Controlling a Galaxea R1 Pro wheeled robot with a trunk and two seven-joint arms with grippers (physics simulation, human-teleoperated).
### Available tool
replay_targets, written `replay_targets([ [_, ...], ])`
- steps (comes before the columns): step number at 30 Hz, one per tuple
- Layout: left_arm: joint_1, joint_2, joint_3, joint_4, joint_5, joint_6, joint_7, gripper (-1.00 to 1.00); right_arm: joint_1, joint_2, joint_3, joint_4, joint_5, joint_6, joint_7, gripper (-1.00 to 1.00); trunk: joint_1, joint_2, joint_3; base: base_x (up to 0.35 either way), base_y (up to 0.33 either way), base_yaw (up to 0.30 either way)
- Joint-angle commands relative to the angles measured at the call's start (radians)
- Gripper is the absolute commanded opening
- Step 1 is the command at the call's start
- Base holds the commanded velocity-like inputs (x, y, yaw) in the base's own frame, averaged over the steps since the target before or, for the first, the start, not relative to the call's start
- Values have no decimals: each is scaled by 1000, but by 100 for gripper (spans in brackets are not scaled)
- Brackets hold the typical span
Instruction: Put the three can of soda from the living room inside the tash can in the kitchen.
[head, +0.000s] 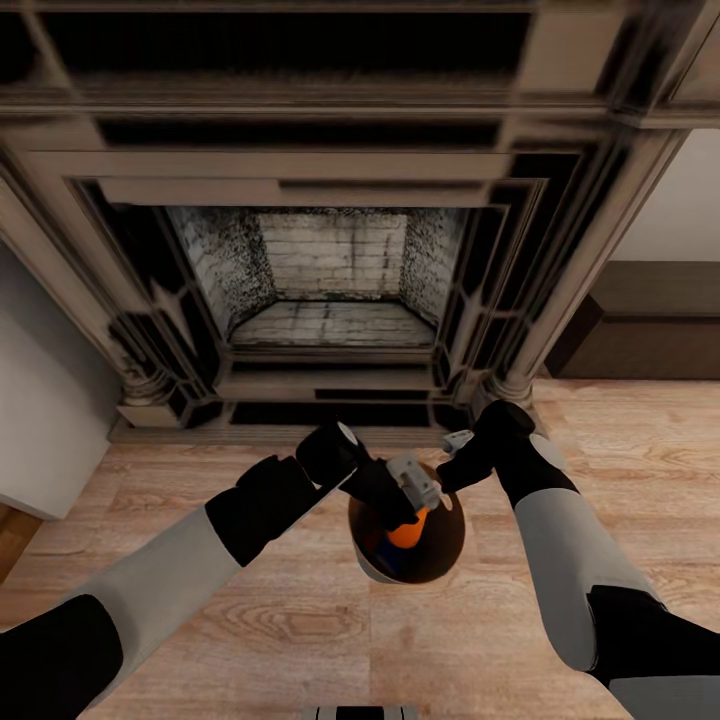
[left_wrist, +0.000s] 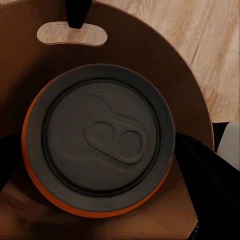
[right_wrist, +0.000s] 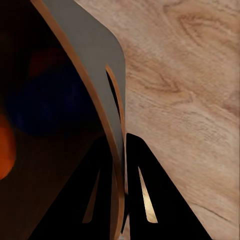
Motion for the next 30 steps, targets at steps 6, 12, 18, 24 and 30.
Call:
replay_targets([
  [6, 0, 1, -3, 5, -14, 0, -1, -100, 0, 1, -1, 0, -14, 14, 7, -100, 0, 0, 0, 0, 0, 0],
  [12, 0, 2, -4, 5, -15, 0, -1, -100, 0, 1, -1, 0, -14, 14, 7, -100, 0, 0, 0, 0, 0, 0],
  [18, 0, 3, -4, 4, -15, 0, -1, 100, 0, 1, -1, 0, -14, 14, 7, -100, 0, 0, 0, 0, 0, 0],
  [24, 0, 6, -2, 3, -15, 0, -1, 100, 0, 1, -1, 0, -14, 14, 7, -100, 0, 0, 0, 0, 0, 0],
  [30, 0, 10, -2, -3, -13, 0, -1, 100, 0, 1, -2, 0, -14, 14, 7, -100, 0, 0, 0, 0, 0, 0],
])
